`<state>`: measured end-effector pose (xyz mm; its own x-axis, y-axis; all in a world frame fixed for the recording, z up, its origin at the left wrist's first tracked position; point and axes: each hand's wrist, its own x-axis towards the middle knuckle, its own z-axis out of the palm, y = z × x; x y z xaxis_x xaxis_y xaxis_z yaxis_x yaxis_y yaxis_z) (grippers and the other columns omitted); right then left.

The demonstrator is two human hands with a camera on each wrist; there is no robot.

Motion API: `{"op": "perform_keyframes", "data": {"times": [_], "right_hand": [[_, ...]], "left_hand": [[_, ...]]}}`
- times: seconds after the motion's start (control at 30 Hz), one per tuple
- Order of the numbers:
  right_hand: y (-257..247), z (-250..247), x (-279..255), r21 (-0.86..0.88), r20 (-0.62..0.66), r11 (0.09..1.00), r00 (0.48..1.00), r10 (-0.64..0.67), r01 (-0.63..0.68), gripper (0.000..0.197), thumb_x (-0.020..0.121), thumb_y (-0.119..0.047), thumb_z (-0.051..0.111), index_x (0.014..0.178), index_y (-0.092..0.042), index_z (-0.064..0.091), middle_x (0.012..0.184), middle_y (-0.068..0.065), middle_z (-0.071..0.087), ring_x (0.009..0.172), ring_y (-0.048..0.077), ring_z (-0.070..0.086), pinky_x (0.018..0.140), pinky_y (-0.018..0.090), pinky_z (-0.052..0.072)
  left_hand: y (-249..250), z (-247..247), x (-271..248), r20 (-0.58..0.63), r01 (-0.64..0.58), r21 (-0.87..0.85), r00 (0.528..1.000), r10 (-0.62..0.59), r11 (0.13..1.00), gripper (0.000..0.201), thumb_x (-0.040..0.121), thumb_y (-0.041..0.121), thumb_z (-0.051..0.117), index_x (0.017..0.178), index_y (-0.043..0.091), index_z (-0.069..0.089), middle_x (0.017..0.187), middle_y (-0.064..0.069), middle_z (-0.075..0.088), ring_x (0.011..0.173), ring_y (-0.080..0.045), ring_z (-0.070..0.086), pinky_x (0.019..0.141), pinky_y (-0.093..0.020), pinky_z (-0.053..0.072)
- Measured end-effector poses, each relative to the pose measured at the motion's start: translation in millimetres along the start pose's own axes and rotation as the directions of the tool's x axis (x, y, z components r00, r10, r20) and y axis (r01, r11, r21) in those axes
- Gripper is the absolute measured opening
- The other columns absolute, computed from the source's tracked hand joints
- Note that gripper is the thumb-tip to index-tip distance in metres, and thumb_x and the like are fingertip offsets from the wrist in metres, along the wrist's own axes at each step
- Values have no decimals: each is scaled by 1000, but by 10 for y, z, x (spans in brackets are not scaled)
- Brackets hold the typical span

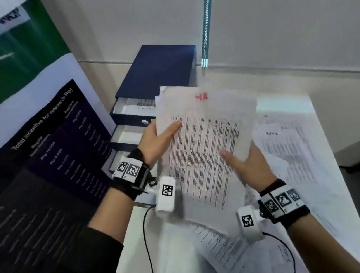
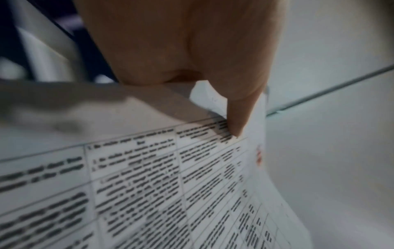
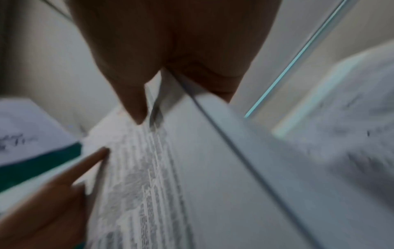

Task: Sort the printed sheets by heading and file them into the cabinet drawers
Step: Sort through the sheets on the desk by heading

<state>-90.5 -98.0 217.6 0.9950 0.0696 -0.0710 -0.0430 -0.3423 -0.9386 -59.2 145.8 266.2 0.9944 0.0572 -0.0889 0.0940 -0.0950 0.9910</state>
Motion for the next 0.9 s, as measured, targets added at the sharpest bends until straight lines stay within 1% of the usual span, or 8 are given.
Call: {"op": "perform_keyframes", "data": {"times": [0.1, 0.17, 0.23, 0.33, 0.53, 0.63, 0.8, 0.9], "right_hand": [[214, 631, -31, -32, 108, 987, 981, 161, -158, 78, 75, -68, 67, 133, -16, 53, 127, 1, 63, 115, 16, 60, 98, 39, 50], [251, 986, -59, 77, 195, 970, 957, 213, -231, 52, 85, -48, 68, 126, -17, 60, 113, -7, 68, 103, 6, 62, 91, 31, 51], [217, 1250, -46, 157, 264, 933, 924, 276, -324, 51, 85, -42, 71, 129, -20, 60, 112, -12, 68, 104, 6, 63, 93, 33, 50], [298, 1513, 86, 181, 297, 909, 902, 314, -376, 69, 73, -56, 75, 132, -24, 58, 122, -7, 68, 112, 16, 64, 103, 48, 47], [-240, 1709, 320, 169, 306, 889, 880, 363, -426, 40, 81, -56, 68, 107, -25, 63, 111, 1, 71, 99, 20, 67, 84, 40, 56], [-365, 1730, 341, 209, 419, 817, 804, 422, -537, 43, 82, -46, 73, 111, -14, 67, 121, 20, 66, 112, 36, 58, 96, 58, 44], [-453, 1707, 196, 251, 592, 734, 700, 400, -632, 38, 96, -17, 58, 131, -4, 56, 127, 14, 64, 118, 28, 61, 97, 39, 52], [-455, 1620, 160, 338, 634, 709, 707, 315, -619, 36, 94, -1, 53, 130, 1, 54, 126, 15, 64, 110, 24, 66, 85, 31, 57]], "left_hand": [[-540, -500, -187, -53, 172, 28, 984, -170, 985, 35, 94, 29, 63, 126, 14, 61, 114, 0, 72, 93, -4, 70, 81, -23, 57], [-831, -829, -350, -51, 290, 115, 957, -286, 950, 41, 94, 30, 62, 130, 11, 58, 119, -6, 70, 84, -5, 69, 87, -33, 57], [-1010, -1129, -528, -40, 398, 226, 916, -399, 889, 38, 93, 35, 62, 125, 14, 60, 110, -5, 70, 61, -2, 61, 75, -33, 58], [-1138, -1535, -763, 112, 466, 268, 854, -508, 843, 47, 89, 40, 66, 129, 16, 60, 108, 0, 72, 87, -12, 70, 76, -26, 55], [-870, -2004, -812, 179, 338, 79, 921, -347, 938, 30, 92, 4, 62, 119, 16, 61, 112, -3, 73, 102, -22, 70, 84, -31, 58], [-767, -2152, -625, 109, 320, -18, 942, -316, 947, 34, 92, 3, 60, 124, 15, 59, 112, -7, 73, 100, -24, 71, 84, -34, 58], [-714, -2184, -338, 125, 431, -94, 899, -419, 897, 31, 86, 5, 61, 117, 5, 64, 112, -17, 71, 106, -35, 67, 100, -50, 48], [-694, -2120, -233, 163, 494, -179, 868, -470, 851, 49, 70, 11, 61, 118, 0, 63, 112, -23, 69, 101, -37, 67, 101, -51, 47]]}}
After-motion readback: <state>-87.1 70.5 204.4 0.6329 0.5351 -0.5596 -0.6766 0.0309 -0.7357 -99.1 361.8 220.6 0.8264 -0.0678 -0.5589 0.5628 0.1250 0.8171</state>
